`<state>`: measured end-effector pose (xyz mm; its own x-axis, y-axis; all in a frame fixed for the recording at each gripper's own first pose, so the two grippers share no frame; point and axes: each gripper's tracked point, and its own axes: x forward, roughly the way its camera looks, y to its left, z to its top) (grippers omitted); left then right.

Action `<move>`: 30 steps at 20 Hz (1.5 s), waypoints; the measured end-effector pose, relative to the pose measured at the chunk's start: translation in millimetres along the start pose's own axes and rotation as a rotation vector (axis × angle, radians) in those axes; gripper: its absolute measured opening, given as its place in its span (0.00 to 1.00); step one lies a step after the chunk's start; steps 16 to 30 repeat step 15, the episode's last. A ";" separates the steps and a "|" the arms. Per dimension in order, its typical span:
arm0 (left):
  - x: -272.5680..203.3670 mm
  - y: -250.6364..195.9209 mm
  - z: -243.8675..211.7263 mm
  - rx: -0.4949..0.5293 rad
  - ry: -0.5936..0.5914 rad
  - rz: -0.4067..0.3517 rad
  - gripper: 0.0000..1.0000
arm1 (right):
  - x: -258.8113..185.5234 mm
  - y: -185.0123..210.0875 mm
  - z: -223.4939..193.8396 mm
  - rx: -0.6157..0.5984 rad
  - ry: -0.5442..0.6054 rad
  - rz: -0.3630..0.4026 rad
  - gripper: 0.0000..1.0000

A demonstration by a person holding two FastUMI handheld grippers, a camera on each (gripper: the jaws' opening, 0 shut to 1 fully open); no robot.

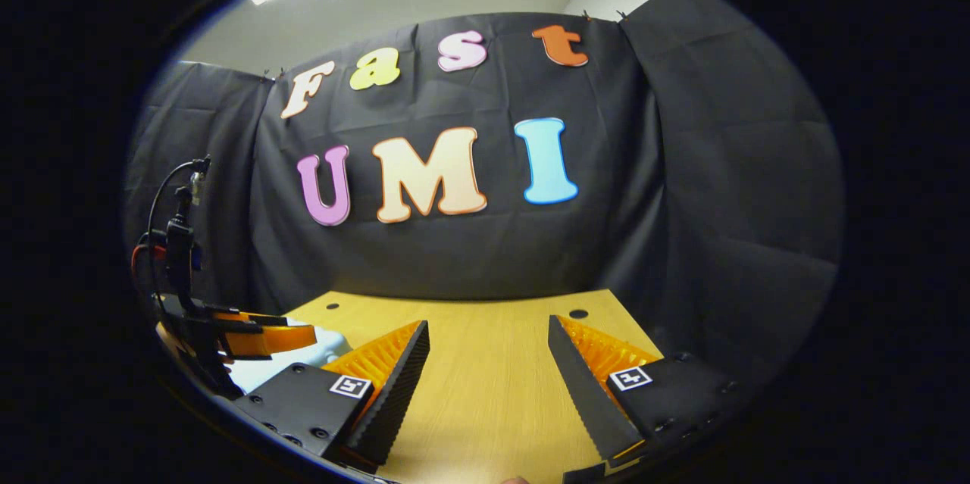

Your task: First open the suitcase, pack the skin care products into it, and then close the suitcase.

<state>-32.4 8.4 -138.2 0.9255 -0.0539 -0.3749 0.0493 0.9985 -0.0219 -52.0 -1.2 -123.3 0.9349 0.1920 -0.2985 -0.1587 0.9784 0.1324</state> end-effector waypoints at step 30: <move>-24.8 -5.2 132.4 0.157 -0.366 0.050 0.93 | -16.2 66.2 121.7 -0.045 -0.295 -0.037 0.97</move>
